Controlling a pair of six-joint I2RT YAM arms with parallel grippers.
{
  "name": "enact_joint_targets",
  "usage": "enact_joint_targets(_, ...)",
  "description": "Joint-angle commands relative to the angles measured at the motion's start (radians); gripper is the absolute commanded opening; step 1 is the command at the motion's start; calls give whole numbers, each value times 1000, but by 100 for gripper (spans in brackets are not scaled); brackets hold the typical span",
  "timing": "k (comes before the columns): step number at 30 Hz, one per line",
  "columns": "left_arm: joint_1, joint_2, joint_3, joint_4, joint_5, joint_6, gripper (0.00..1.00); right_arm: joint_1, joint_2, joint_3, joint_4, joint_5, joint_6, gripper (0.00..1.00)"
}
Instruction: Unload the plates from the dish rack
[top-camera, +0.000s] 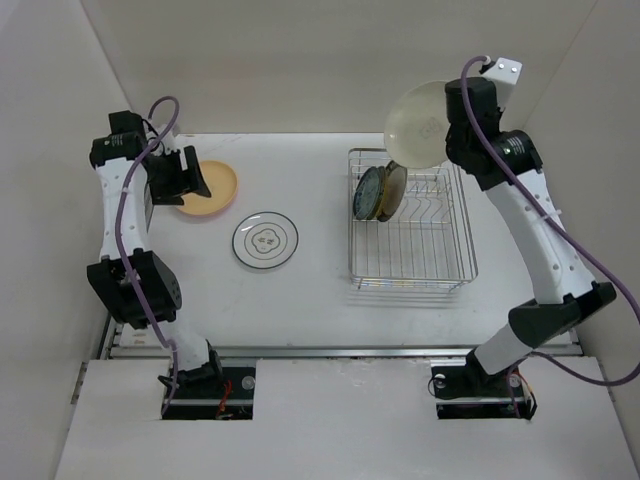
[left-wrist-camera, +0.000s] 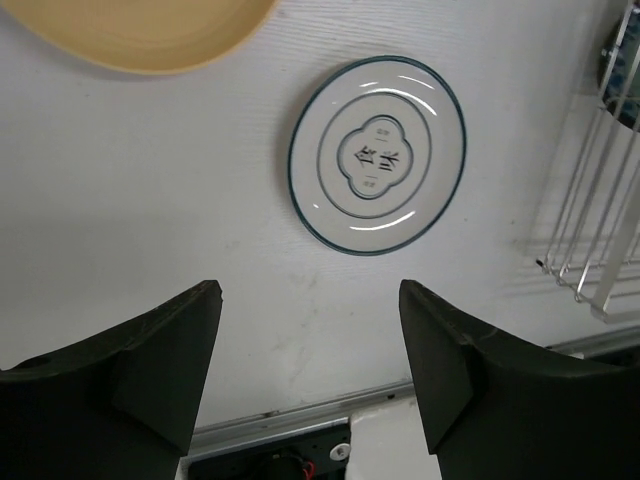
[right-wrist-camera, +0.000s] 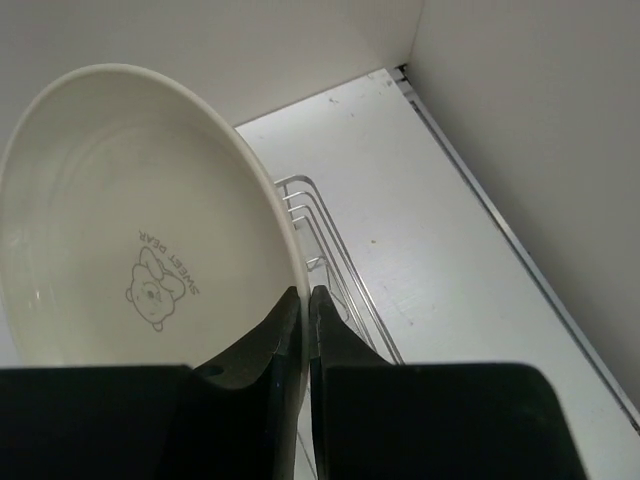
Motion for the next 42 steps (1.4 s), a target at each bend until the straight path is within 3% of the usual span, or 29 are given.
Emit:
enact_joint_targets(1,-55,-91,44,-54,133,70,69,25,-49,-9,85,-65,-30,0)
enact_joint_targets(3,-84,-104,53,-65,153,83,70,38,-49,-45,139,-152,-51,0)
enact_joint_targets(7,-142,-124,62,-85,248,119,73,78,-58,-178,299,-524,-60,0)
enact_joint_targets(9,-155,-134,75,-85,270,120,76,95,-49,-221,353,-638,-60,0)
enact_joint_targets(13,-178,-144,98,-97,404,129,82,173,8,-258,419,-719,-60,0)
enact_joint_targets(15,-203,-154,67,-56,405,116,83,210,28,-267,446,-771,-60,0)
enact_joint_targets(20,-263,-135,16,-34,256,103,85,253,39,-339,602,-880,-16,0)
enact_joint_targets(24,-263,-89,3,-74,253,103,85,294,60,-353,644,-935,-16,0)
enact_joint_targets(28,-263,-67,-7,-86,273,103,67,316,80,-353,682,-970,-5,0)
enact_joint_targets(29,-263,-67,-7,-97,273,103,59,316,80,-353,682,-970,-5,0)
enact_joint_targets(30,-263,-67,-7,-97,273,103,38,325,94,-353,682,-982,-5,0)
enact_joint_targets(34,-263,-67,4,-97,249,77,0,325,114,-353,682,-992,-5,0)
enact_joint_targets(36,-263,-76,4,-88,236,58,0,325,114,-344,682,-992,-5,1)
enact_joint_targets(38,-263,-76,4,-77,236,46,0,325,123,-344,673,-992,-5,9)
enact_joint_targets(40,-241,-85,4,-68,236,21,0,325,134,-318,662,-981,-5,26)
enact_joint_targets(41,-225,-85,4,-51,236,8,0,325,134,-318,648,-972,-5,43)
enact_joint_targets(42,-208,-85,4,-39,245,-8,0,325,143,-301,637,-944,-5,51)
